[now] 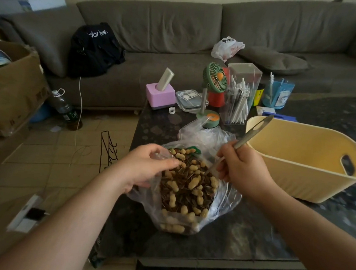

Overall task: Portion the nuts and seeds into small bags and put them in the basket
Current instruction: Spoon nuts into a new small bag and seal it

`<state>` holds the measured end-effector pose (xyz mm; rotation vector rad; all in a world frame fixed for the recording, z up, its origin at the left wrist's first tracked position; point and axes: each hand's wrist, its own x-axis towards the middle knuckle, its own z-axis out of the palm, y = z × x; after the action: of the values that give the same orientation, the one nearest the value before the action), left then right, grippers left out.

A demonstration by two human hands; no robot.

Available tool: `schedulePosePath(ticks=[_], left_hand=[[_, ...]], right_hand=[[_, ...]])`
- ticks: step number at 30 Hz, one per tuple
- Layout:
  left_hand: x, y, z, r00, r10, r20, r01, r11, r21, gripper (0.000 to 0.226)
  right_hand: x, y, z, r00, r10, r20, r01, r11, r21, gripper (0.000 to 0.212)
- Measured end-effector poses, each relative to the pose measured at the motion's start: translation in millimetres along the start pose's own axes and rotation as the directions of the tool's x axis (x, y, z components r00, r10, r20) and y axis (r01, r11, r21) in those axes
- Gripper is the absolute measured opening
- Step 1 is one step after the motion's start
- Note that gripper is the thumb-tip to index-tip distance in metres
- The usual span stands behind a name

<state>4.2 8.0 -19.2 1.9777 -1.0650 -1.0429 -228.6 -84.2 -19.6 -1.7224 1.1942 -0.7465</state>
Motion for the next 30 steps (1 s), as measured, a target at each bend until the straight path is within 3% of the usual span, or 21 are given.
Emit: schedulePosePath(ticks=[3, 7, 13, 22, 30], left_hand=[[1, 0, 0, 0.977, 0.204, -0.066, -0.207, 0.977, -0.042, 0.042], [2, -1, 12, 0.914, 0.399, -0.071, -0.392, 0.915, 0.090, 0.056], [9, -11, 30, 0.923, 0.379, -0.072, -0.354, 0.906, 0.232, 0.074], [15, -8, 51, 0.917, 0.377, -0.134, -0.314, 0.886, 0.341, 0.076], [20, -9, 58, 0.932, 0.332, -0.147, -0.262, 0.896, 0.359, 0.075]], right_hand=[[2, -10, -12, 0.996, -0.058, -0.062, 0.054, 0.996, -0.064, 0.034], [4, -18, -24, 0.987, -0.113, -0.115, 0.098, 0.987, -0.128, 0.032], [5, -30, -36, 0.969, -0.214, -0.120, 0.176, 0.946, -0.273, 0.032], [4, -48, -37, 0.943, -0.307, -0.130, 0.275, 0.936, -0.218, 0.031], [9, -40, -20, 0.792, -0.610, -0.019, 0.536, 0.711, -0.455, 0.034]])
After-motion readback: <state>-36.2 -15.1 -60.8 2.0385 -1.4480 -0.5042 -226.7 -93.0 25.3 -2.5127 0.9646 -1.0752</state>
